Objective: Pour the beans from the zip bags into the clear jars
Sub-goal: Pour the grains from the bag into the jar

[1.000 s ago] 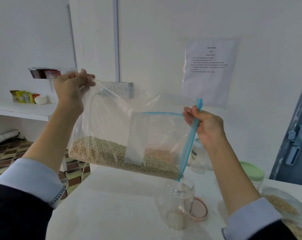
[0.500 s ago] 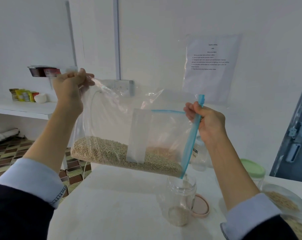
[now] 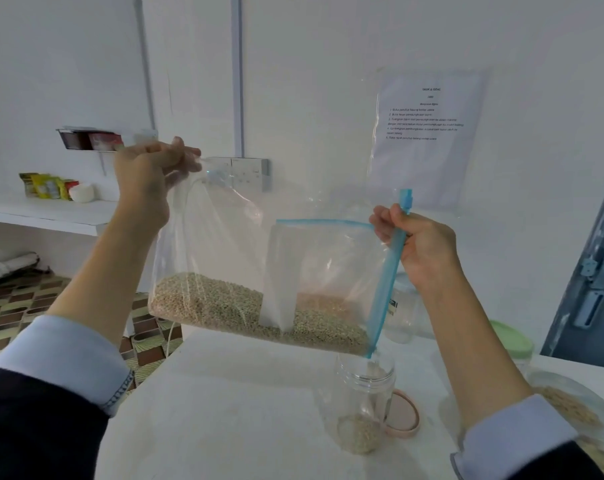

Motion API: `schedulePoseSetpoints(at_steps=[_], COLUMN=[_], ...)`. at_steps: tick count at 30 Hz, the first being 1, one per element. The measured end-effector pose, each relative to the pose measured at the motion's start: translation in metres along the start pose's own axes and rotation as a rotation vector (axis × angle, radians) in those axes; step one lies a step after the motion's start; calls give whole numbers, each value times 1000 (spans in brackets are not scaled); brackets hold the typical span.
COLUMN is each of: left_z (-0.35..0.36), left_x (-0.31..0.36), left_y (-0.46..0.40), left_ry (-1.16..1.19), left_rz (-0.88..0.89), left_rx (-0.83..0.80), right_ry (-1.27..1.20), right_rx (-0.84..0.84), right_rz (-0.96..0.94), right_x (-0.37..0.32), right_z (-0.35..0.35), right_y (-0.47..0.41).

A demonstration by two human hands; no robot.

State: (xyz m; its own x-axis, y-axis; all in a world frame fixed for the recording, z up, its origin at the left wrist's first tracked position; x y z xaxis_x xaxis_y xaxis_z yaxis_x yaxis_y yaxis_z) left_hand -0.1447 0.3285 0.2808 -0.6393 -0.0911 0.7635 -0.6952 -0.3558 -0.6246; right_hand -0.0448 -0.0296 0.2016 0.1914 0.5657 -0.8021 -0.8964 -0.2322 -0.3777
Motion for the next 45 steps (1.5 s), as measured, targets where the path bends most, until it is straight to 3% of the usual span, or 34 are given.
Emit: schedulePoseSetpoints(at_steps=[6, 15, 23, 30, 39, 45], left_z=[6, 15, 20, 25, 22, 23], left_x=[7, 13, 18, 18, 10, 16], left_y=[-1, -1, 0, 1, 2, 3], left_ry=[-15, -95, -138, -153, -114, -169], left_rz=[34, 53, 43, 7, -20, 14], left_rx=[-30, -42, -80, -162, -34, -62], right_ry=[-84, 13, -33, -7, -25, -22], right_rx=[51, -16, 38, -32, -16, 4], right_rz=[31, 20, 20, 24, 37, 25], right_x=[12, 9, 11, 7, 12, 11], right_z=[-12, -4, -7, 2, -2, -6], right_y=[0, -4, 0, -1, -4, -3])
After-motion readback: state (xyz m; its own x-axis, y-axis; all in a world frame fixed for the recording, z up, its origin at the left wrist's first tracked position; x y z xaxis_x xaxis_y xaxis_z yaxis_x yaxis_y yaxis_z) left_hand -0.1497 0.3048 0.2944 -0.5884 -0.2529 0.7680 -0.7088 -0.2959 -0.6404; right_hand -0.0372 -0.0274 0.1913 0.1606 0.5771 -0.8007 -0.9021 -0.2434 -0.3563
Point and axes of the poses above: each hand's wrist, its own y-axis away from the middle knuckle, its own z-axis out of the palm, x = y × z, the point moved 8 cm from there along -y, towards the middle knuckle, and after that the axes turned 14 degrees about -x, right-handed, at the moved point
